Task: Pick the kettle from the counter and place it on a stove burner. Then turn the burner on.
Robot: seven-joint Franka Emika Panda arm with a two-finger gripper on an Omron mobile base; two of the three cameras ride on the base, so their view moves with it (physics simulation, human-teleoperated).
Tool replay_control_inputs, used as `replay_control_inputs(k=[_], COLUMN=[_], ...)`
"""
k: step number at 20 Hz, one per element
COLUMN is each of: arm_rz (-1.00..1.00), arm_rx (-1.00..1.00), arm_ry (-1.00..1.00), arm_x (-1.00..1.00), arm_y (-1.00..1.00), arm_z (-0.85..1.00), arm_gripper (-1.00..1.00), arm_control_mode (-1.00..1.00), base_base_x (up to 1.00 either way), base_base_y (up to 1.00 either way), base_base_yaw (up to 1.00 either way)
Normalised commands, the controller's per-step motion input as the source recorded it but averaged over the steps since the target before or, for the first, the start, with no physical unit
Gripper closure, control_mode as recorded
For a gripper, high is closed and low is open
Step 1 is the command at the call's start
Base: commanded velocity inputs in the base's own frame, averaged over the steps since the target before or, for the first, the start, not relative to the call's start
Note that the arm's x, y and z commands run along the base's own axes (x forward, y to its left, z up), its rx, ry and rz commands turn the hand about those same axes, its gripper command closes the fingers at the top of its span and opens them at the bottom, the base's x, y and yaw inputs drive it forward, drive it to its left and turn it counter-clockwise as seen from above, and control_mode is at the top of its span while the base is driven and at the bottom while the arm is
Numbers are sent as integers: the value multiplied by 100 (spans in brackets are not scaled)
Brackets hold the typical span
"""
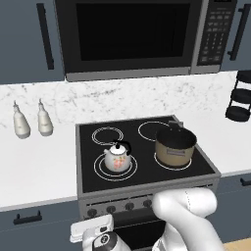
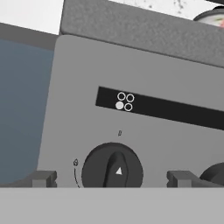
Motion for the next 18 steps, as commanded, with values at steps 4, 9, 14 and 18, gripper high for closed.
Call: replay_control_inputs(k=[4, 9, 14, 18], arm_rz=[0, 0, 0, 0], arm_rx=[0, 0, 0, 0], arm_ry=[-6, -5, 0, 0], arm_x=[0, 0, 15, 10], arm_y=[-1, 0, 0, 0], arm_z=[0, 0, 0, 0], arm_gripper=[-100, -100, -100, -100], arm_control_mode=[-100, -100, -100, -100], base_base_x=[0, 0, 0, 0], base_base_y=[0, 0, 0, 0], base_base_yaw=[0, 0, 0, 0])
